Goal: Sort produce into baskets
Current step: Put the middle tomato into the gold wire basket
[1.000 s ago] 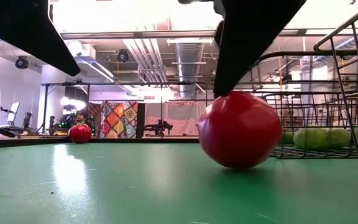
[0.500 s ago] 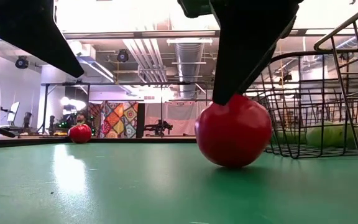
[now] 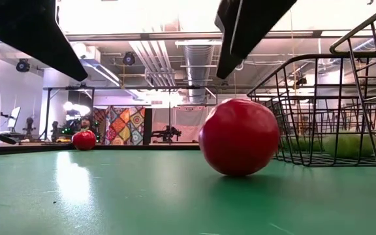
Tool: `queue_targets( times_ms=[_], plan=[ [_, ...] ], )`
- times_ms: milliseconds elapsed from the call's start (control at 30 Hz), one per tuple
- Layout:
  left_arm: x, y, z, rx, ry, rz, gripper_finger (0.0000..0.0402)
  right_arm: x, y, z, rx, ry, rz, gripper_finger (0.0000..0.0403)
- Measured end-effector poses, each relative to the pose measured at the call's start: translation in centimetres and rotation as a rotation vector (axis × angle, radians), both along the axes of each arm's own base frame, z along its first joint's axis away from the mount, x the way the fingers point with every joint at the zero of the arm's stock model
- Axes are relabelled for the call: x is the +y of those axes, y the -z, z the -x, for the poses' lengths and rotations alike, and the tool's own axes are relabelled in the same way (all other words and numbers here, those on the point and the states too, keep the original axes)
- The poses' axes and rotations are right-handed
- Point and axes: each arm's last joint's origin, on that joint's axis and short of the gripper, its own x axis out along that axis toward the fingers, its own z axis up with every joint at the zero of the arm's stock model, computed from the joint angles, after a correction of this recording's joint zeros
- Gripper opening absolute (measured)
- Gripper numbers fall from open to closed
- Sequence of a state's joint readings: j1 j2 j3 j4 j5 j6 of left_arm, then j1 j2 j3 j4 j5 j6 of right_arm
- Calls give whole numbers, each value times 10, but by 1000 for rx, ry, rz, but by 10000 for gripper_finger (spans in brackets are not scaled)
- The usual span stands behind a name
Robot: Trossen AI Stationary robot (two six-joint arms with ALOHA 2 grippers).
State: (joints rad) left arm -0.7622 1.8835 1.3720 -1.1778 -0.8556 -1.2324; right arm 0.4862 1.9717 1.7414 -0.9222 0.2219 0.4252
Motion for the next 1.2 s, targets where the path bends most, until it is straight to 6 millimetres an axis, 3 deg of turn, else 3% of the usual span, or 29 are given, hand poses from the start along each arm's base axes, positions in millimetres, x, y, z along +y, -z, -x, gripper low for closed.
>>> queue_targets(
  times_ms=[200, 500, 1033, 1200],
  plan=[
    [0, 0, 0, -1, -1, 0, 354, -7, 3, -5, 24, -117, 40, 370],
    [0, 0, -1, -7, -7, 7, 354, -13, 29, -13, 140, -285, 33, 370],
    [7, 0, -6, -12, -36, 11, 354, -13, 74, -15, 317, -320, 51, 370],
    [7, 0, -7, -11, -36, 10, 354, -13, 77, -16, 325, -320, 51, 370]
  ],
)
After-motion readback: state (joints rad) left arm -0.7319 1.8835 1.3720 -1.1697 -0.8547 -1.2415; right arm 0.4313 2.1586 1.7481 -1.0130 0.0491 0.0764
